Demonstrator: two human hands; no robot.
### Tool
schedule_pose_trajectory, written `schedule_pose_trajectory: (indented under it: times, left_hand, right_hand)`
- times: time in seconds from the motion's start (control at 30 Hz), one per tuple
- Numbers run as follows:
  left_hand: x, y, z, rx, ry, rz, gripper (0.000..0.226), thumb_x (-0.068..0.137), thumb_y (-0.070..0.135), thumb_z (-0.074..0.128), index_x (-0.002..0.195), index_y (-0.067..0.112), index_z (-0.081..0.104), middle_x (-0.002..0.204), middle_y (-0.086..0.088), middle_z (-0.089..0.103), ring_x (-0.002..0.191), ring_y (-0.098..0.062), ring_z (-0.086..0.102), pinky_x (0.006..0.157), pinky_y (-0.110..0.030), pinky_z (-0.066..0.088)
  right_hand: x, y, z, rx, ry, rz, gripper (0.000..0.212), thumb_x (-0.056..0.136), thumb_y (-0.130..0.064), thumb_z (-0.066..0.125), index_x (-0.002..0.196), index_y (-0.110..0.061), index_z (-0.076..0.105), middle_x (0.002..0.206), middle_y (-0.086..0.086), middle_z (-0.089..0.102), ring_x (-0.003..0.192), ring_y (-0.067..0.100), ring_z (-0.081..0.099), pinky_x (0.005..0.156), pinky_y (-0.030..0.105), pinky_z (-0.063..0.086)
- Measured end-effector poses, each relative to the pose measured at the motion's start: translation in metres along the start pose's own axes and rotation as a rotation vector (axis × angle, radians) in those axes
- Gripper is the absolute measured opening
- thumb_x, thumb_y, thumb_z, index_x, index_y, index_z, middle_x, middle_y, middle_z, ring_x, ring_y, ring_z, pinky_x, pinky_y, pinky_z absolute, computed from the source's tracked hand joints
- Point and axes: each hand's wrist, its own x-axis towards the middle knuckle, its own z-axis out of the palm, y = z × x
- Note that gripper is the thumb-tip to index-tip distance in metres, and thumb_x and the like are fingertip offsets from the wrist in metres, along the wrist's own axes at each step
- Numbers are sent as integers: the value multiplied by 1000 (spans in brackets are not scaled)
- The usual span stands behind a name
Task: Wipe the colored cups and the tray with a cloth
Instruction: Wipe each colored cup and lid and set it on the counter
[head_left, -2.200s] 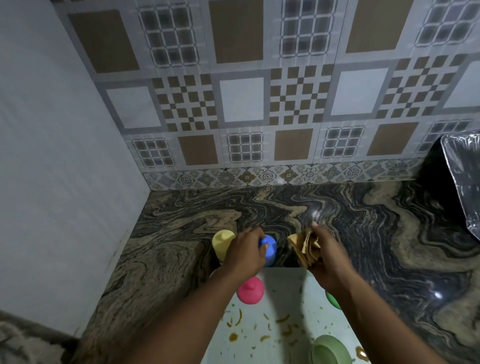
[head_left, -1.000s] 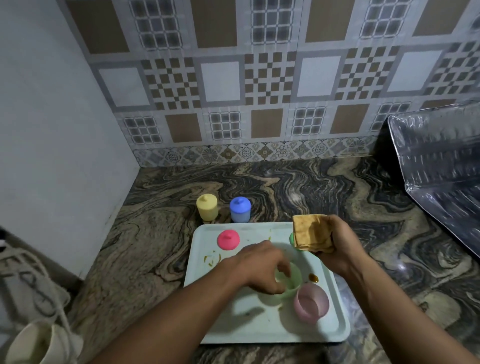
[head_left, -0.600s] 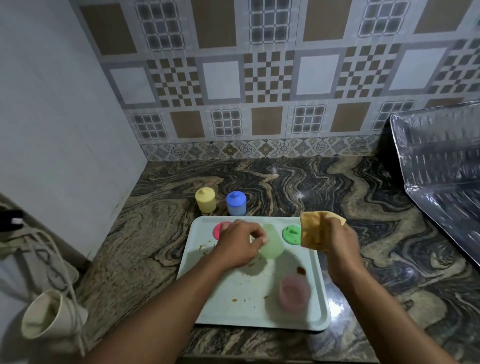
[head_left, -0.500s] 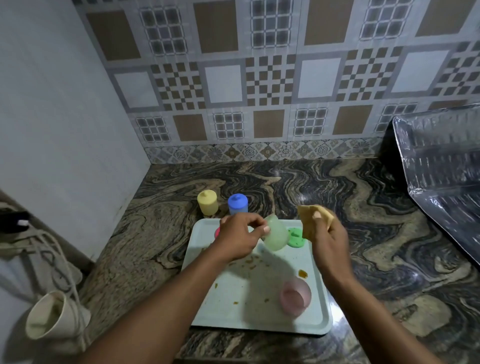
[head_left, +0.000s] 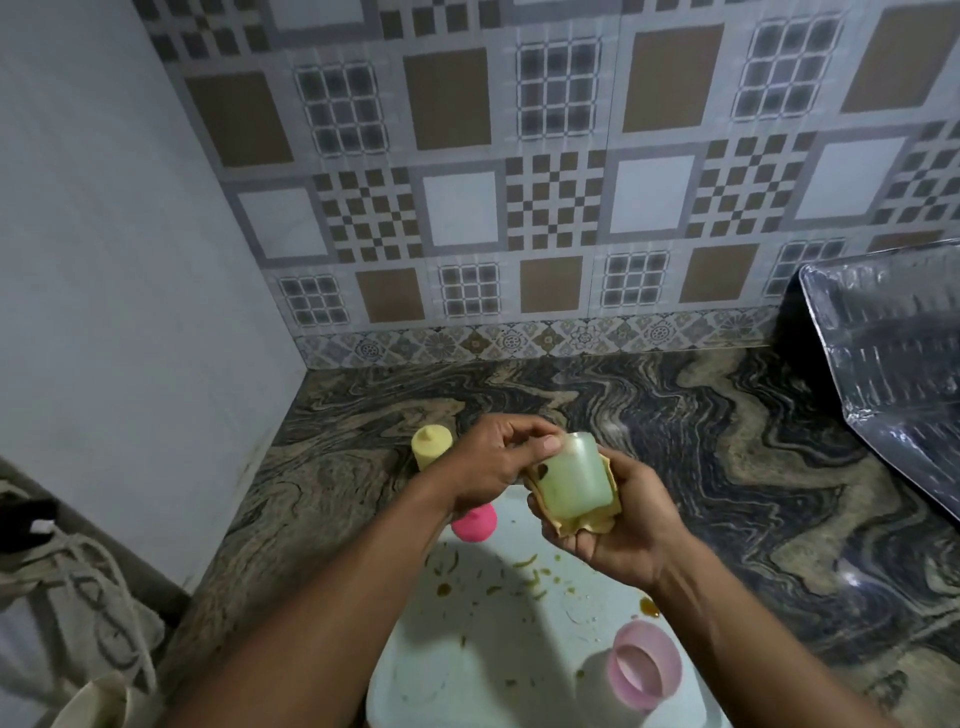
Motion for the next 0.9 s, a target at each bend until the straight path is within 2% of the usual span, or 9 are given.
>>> schedule_pose_trajectory:
  times: [0.13,0.2,0.3,0.4,0.47,0.53,0.63,0.8,0.9]
  left_hand:
    - [21,11,-17,50,-75,17,20,99,22,62,100,8,77,94,9,73,89,-1,67,81,-20,51]
    - [32,14,-20,177,-84,67,23,97,21,66,103,2,77,106,3,67,94,5,61,83,-18,48]
    - [46,6,-29,190,-124,125,21,97,10,64,114,2,73,137,-3,47,117,-2,50,96,-16,42]
    - [53,0,-34,38,-162,80,25,99,5,58,121,-3,67,145,-2,44,122,1,50,100,-14,44]
    - [61,-1,-37,71,-181,57,26,99,9,59,121,-1,68,144,-2,47,127,-5,50,104,-21,43]
    - [67,5,-35,138,-193,47,25,98,16,63,117,4,72,140,-5,51,134,-11,47,112,-30,38]
    - [76,10,-31,173,-164,93,17,94,18,69,107,11,77,143,-5,50,135,-13,46,115,-37,36]
    - [76,-2,-35,10,-246,93,14,97,12,63,100,17,76,157,4,36,142,-15,39,115,-36,34]
    - [73,-8,-36,-34,-228,46,15,98,11,61,104,16,75,152,-4,45,138,-14,45,106,-26,41]
  right_hand:
    - [20,-2,17,-166,84,-269,49,103,-41,40,118,-2,65,103,32,67,82,39,62,63,40,47]
    - [28,-3,19,-225,119,-347,47,103,-44,42,118,-7,66,107,30,67,85,37,62,63,41,48]
    - [32,-5,19,-12,67,-198,51,98,-45,46,110,-3,72,96,22,70,74,33,63,61,37,49]
    - [32,-5,20,135,-10,-65,54,89,-42,50,103,5,74,99,25,69,74,35,64,60,35,53]
    - [40,-6,19,124,37,-149,52,93,-42,48,110,1,72,103,23,69,76,35,65,63,36,52]
    - [48,-12,18,54,170,-329,46,100,-42,45,115,-5,69,103,21,69,79,33,64,65,38,49]
    - [57,-20,19,-178,321,-524,43,103,-41,43,102,-8,70,95,25,69,72,31,64,54,35,49]
    - [47,-17,22,77,42,-83,51,91,-40,47,95,2,76,95,23,69,71,35,63,58,34,52]
    - [50,-17,18,48,118,-183,48,95,-40,45,103,0,71,92,24,67,70,34,61,58,35,47]
